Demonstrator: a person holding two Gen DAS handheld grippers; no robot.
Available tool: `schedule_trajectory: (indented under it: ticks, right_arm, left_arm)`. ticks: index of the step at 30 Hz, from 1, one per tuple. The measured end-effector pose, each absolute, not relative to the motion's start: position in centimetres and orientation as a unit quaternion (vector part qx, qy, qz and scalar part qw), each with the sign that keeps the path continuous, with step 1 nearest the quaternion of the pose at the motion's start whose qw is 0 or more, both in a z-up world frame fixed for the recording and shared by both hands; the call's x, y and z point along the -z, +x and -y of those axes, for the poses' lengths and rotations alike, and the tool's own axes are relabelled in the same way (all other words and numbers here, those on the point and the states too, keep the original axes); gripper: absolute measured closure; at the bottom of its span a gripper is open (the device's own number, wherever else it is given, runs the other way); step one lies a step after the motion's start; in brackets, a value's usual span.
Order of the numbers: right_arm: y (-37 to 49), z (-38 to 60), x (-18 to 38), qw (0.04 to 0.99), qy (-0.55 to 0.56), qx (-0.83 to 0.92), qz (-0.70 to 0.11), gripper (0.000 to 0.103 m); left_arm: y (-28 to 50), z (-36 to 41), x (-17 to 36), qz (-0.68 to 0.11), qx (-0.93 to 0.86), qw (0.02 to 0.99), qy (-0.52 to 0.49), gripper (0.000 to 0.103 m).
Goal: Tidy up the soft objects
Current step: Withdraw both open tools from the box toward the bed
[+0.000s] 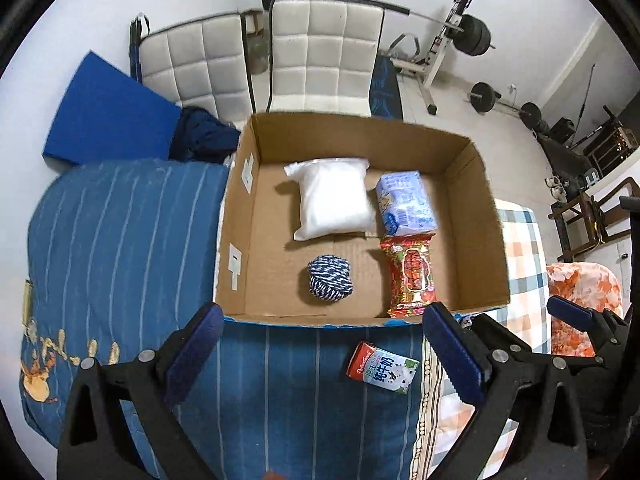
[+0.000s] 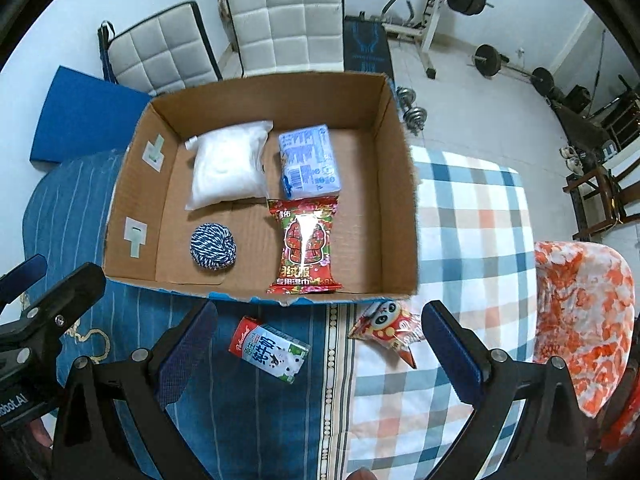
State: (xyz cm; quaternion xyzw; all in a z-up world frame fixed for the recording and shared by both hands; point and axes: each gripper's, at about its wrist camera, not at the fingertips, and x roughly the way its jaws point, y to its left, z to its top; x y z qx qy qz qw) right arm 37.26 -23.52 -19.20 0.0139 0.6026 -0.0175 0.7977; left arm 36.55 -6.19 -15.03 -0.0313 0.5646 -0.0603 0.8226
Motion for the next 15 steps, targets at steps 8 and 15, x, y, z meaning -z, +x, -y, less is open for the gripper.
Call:
schedule_trajectory:
  ticks: [8,15]
  right_arm:
    - [34.7,23.9,15.7,0.817,0.018,0.020,-0.576,0.000]
    - [33.2,23.5,13.1,0.830,0.012,0.013,-0.557,0.000]
  left_arm:
    - [34.5,6.3,11.8,-0.532,0.059,0.844,-0.019,0.001]
    - [33.1,6.0,9.9,-0.515,0.058,0.855,-0.026,0.001]
